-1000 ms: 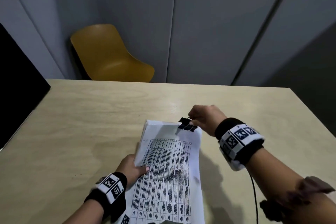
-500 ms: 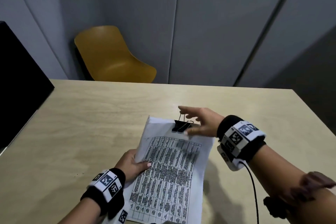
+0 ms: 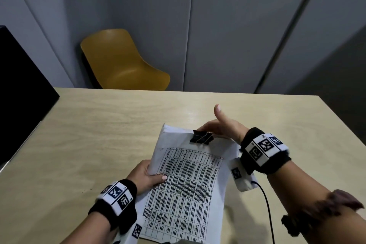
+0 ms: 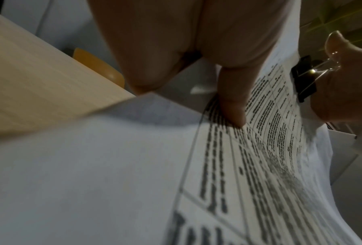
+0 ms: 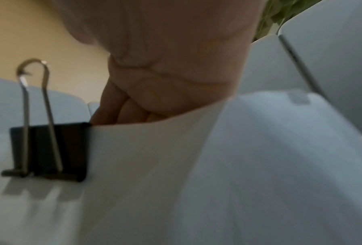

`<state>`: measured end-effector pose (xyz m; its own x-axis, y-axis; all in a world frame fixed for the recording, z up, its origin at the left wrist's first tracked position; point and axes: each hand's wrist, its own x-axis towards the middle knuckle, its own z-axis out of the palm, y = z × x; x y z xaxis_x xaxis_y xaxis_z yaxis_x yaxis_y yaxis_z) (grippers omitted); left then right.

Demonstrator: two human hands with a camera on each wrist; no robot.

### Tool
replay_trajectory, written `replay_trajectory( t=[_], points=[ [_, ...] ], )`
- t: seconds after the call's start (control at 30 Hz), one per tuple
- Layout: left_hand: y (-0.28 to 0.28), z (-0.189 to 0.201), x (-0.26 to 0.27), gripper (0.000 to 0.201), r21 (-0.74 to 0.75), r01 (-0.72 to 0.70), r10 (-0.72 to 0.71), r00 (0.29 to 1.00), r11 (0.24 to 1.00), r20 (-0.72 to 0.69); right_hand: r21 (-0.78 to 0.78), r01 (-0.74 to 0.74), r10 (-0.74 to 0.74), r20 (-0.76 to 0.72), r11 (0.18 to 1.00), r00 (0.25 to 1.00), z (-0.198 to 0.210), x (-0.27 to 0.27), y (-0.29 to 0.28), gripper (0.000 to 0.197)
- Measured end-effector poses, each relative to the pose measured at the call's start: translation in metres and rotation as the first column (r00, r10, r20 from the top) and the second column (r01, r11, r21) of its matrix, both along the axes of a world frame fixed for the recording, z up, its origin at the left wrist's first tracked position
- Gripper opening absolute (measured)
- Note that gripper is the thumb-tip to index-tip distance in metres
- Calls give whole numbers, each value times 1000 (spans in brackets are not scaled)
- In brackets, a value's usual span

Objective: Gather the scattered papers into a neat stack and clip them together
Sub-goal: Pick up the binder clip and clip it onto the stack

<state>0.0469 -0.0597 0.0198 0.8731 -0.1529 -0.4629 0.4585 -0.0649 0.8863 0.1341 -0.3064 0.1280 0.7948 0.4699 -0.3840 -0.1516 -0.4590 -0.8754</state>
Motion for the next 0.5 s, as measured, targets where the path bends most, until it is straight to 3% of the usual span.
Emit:
replay_trajectory(
  t=[0.03,0.1,0.17,0.23,0.33,0.4,0.5],
  points=[
    [1,1,0,27,-28,-10,9,1000,1000,-8,-22,-51,52,34,998,998,1,-1,0,99],
    [3,-3,0,51,-84,-20,17,999,996,-29,-97,-158,171,143,983,975,0,-8,4,86],
    [3,-9,-2,73,-104,-21,18,999,994,-31,-163,-170,198,175,972,964,-2,-15,9,89],
    [3,-14,-2,79,-89,-18,16,999,996,-29,-297,-122,205,264,947,943,-8,-19,17,92],
    [0,-14,-2,75,-98,-8,3,999,995,-49,-522,67,253,516,850,818,-18,-23,30,68],
    [1,-14,-2,75,-81,-5,-1,997,997,-73,-529,150,230,585,836,778,-24,-23,32,59],
    [6,-24,-1,91,-64,-20,15,996,998,-85,-376,139,110,568,916,816,-28,-22,25,50]
  ],
)
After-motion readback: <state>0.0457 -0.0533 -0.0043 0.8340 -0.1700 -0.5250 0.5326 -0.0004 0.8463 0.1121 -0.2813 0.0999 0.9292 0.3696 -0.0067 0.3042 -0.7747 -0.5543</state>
